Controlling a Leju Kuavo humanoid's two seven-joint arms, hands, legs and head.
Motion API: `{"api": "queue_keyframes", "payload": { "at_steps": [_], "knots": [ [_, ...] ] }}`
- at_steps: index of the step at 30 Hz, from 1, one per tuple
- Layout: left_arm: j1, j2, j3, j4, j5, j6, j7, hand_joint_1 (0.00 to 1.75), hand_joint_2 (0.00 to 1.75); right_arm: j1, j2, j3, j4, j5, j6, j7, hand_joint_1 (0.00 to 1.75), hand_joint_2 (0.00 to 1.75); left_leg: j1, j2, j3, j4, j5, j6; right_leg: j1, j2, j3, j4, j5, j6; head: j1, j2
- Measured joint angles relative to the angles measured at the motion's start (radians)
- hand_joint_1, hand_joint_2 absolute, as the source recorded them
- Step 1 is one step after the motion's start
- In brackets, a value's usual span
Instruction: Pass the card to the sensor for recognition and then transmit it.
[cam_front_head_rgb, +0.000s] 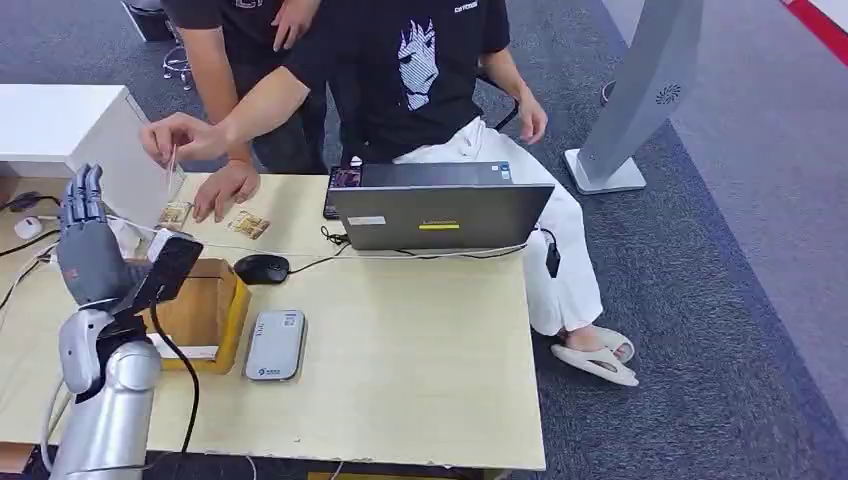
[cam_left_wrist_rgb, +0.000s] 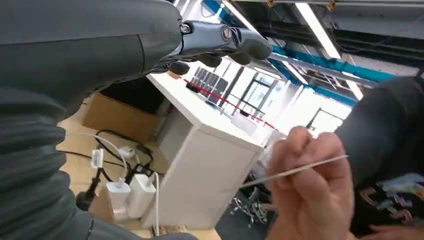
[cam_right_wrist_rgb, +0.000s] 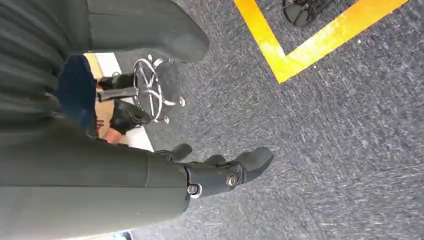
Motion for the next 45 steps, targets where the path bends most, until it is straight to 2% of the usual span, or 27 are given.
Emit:
{"api": "queue_keyframes", "payload": {
  "at_steps": [11,12,41,45],
  "knots": [
    [-0.002,0.016,-0.04,0.056,-0.002,0.002,0.002,0.02,1.75,0.001,-0.001,0.001,0.0,0.044,0.015,-0.003,0.0,1.75,0.0,0.001,-0.002,0.0,0.0,0.0,0.0,0.001,-0.003,0.0,0.0,0.0,0.0,0.0],
    [0.0,0.017,-0.041,0.057,-0.003,0.002,0.002,1.75,1.75,0.002,-0.001,0.001,0.0,0.047,0.015,-0.003,0.0,1.75,0.0,0.001,-0.002,0.0,0.0,0.0,0.0,0.001,-0.003,0.0,0.0,0.0,0.0,0.0],
    [0.026,0.032,-0.063,0.068,-0.026,-0.001,0.009,1.75,1.75,0.002,-0.002,0.001,0.0,0.078,0.015,0.0,0.0,1.75,0.0,0.001,-0.003,0.0,0.0,0.0,0.0,0.001,-0.004,0.0,0.0,0.0,0.0,0.0],
    [0.029,0.034,-0.078,0.068,-0.045,-0.052,0.03,1.75,1.75,0.001,-0.002,0.001,0.0,0.082,0.017,-0.002,0.0,1.75,0.0,0.001,-0.003,0.0,0.0,0.0,0.0,0.001,-0.004,0.0,0.0,0.0,0.0,0.0]
  ]
}}
